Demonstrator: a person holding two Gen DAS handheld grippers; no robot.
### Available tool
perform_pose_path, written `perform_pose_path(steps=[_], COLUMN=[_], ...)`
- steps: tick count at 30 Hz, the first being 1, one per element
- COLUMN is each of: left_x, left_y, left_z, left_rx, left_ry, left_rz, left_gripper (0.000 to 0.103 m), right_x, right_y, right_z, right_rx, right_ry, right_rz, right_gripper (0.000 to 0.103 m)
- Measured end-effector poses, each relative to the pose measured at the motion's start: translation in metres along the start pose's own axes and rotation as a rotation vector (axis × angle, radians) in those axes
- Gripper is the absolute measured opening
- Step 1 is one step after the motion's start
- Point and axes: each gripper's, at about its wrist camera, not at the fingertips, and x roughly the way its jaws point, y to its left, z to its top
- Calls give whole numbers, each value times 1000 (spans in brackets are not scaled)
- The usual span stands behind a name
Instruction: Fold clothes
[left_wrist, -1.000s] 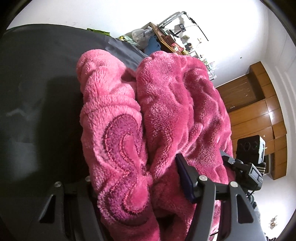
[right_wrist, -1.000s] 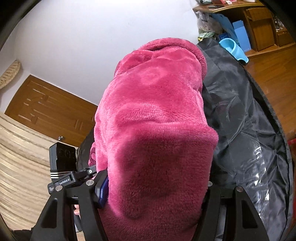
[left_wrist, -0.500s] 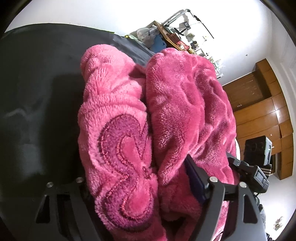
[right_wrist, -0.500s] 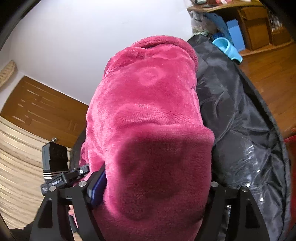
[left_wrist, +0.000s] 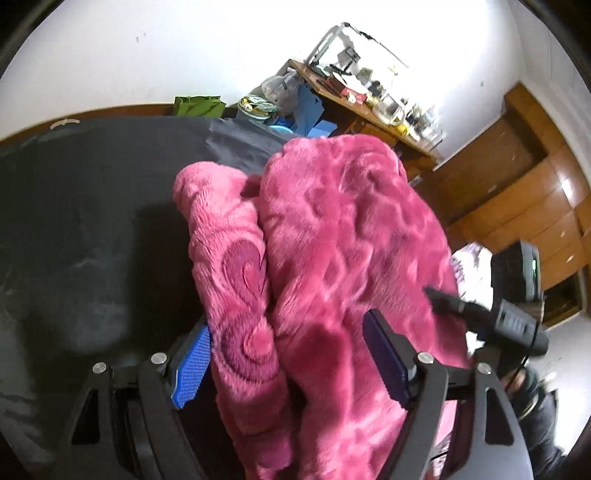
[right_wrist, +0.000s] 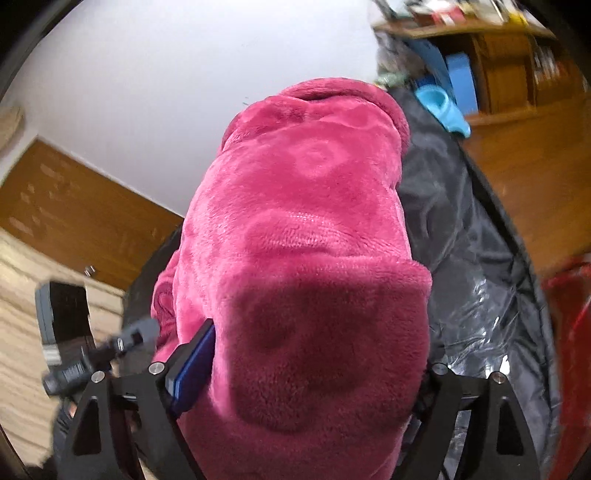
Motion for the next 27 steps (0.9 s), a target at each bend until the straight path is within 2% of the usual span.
perform_pose_path(steps=[2,4,8,10,11,13,15,17,20,23,27], left_x=[18,-3,-10,-4,-8,-12,-12,-13,-13,-11,-10], left_y=[-7,10,20,21,23,25,25,26,29,31,32], left_z=[6,-31,-49,-48,-51,-56,-57,-59,-63,-66,-68], left_rx=[20,29,-3,-16,-17,-16,-14,-12,-10,-14,-13], left_ry=[23,48,53,55,56,55,49,45,39,35,29], left_rz=[28,46,44,43,43,47,53,61,78,81,91], left_gripper=[82,82,84,86,86,86,86,87,91,93,94], right_x=[-10,-13,-22,-32,-39,-58,-82,-90,-61,-21,42], right_y=[-11,-16,-33,-46,-50,-51,-37,-18,16,48,50], right_z=[-1,-1,-2,-4,-5,-7,-10,-10,-2,-40,-70], right_rx=[54,79,177,249,268,262,199,54,-206,-429,-518], right_ry=[12,19,9,-16,-37,-92,-140,-177,-190,-175,-119], right_rz=[37,71,144,172,163,106,54,-5,-150,-325,-469], right_gripper=[87,87,87,87,87,87,87,88,88,88,88])
